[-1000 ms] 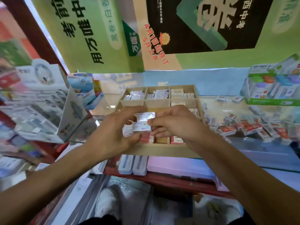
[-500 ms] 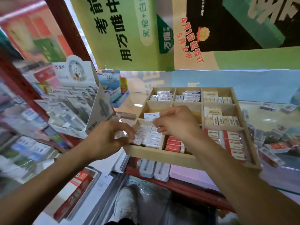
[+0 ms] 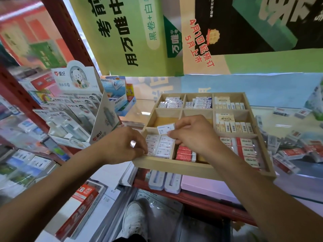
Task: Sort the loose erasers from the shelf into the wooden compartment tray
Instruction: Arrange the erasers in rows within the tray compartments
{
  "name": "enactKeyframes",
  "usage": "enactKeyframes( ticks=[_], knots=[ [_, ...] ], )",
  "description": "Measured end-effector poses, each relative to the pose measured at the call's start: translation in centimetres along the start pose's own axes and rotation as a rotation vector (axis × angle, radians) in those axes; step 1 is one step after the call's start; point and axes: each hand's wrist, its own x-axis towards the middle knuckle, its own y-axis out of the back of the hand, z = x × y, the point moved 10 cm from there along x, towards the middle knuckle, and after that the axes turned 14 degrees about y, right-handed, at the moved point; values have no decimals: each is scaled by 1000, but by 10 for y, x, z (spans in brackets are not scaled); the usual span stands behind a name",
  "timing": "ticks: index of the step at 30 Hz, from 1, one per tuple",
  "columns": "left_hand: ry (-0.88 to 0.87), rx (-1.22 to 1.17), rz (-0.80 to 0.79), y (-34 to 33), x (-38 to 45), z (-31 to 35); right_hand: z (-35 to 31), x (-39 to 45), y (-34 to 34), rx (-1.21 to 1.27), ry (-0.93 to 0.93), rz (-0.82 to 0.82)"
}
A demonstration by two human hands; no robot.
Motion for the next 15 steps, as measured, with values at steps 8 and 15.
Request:
enactKeyframes(
  ticks=[8, 15],
  knots=[
    [-60, 246, -22, -11, -9, 6, 3, -5, 2, -41, 4, -43],
    [-101, -156, 322, 15, -16, 22, 12, -14, -12, 196, -160, -67]
  ],
)
